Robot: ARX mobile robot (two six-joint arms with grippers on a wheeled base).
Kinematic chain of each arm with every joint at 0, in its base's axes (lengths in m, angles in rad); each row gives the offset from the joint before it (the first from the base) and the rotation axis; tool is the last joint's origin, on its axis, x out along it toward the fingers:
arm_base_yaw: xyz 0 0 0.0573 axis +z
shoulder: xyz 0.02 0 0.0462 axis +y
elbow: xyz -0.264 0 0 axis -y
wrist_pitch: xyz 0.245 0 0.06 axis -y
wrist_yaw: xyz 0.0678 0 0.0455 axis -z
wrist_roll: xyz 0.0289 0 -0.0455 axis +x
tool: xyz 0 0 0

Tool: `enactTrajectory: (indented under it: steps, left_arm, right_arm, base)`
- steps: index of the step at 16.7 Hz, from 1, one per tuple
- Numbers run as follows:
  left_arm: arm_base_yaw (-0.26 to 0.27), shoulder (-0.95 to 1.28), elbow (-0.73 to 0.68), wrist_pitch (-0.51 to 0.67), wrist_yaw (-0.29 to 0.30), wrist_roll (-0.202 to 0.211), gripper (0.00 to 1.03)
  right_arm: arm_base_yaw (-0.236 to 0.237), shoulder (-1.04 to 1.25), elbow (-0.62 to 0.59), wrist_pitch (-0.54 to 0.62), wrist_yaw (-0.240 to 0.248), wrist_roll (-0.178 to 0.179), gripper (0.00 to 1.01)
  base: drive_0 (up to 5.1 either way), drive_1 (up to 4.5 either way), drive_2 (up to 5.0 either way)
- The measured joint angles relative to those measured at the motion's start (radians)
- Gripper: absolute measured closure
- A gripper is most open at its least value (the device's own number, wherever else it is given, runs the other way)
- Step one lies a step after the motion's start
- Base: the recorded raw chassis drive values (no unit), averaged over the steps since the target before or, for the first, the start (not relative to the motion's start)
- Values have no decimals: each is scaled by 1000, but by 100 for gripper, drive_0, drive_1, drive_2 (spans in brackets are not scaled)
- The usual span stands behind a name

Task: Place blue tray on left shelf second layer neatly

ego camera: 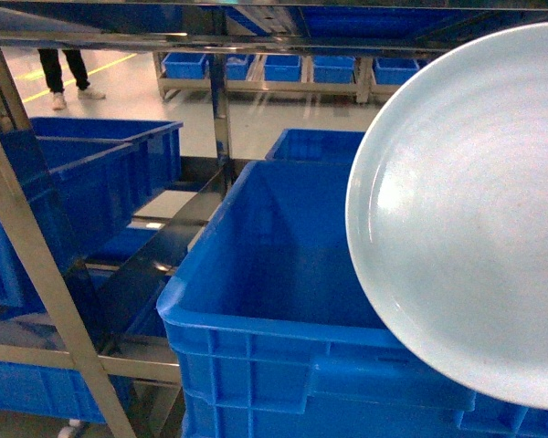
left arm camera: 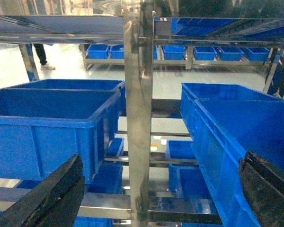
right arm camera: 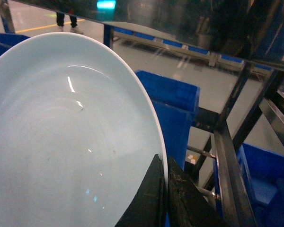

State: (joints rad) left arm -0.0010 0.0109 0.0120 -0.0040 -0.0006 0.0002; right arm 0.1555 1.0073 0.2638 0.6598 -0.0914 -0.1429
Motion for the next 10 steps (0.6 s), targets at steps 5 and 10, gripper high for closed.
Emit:
enactTrajectory:
  steps: [5, 10]
  left_arm:
    - [0, 0, 0, 0, 0, 0, 5]
    - [0, 0, 0, 0, 0, 0, 5]
  right_arm:
    - [-2, 189, 28, 121, 34, 7, 99]
    - [43, 297, 82, 182, 71, 15, 99]
  base:
    - [0, 0, 0]
    - [0, 0, 0]
